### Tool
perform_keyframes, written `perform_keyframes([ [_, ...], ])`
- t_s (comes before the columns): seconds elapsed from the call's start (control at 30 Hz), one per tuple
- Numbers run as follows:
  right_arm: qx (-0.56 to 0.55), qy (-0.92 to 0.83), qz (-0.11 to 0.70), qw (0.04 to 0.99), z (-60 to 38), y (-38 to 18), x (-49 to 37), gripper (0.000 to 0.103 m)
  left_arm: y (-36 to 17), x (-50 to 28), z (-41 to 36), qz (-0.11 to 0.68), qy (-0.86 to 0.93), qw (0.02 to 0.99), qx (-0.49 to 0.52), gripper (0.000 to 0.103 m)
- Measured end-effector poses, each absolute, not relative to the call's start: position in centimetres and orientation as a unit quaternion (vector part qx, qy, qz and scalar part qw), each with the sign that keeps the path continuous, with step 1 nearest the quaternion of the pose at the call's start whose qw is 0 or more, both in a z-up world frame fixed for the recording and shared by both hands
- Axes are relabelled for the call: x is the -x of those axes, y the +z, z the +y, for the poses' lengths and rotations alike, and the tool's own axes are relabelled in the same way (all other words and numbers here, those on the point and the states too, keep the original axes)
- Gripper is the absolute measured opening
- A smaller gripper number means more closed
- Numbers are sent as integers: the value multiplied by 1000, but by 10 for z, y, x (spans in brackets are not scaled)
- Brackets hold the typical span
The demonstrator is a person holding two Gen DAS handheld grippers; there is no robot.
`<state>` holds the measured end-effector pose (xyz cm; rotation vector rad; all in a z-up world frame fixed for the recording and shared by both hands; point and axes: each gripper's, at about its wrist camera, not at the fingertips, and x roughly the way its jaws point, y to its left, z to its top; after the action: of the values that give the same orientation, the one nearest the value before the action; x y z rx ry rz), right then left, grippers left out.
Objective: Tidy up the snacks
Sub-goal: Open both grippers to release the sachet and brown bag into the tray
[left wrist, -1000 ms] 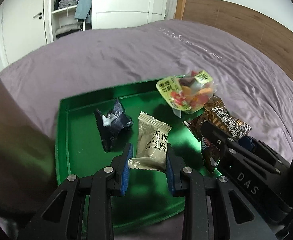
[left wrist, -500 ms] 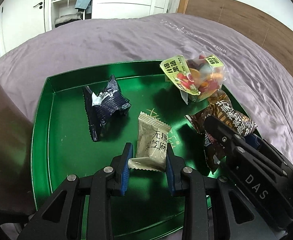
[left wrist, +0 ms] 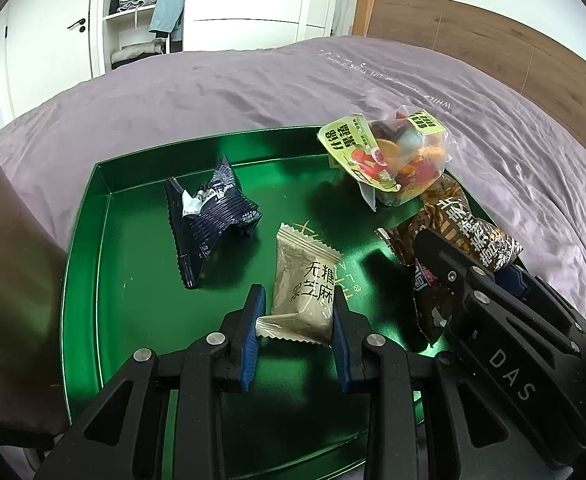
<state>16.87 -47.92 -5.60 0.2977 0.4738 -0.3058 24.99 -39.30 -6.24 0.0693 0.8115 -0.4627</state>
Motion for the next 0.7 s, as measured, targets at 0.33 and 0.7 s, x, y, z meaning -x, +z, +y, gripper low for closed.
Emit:
perform_keyframes([
  [0.33, -145, -158, 224, 951, -476, -55, -164, 33, -62, -250, -392, 389, -225, 893, -31, 28],
  [0.7, -154, -166, 201, 953, -479, -51, -155, 78, -62, -247, -396, 384, -220, 896, -44, 66],
])
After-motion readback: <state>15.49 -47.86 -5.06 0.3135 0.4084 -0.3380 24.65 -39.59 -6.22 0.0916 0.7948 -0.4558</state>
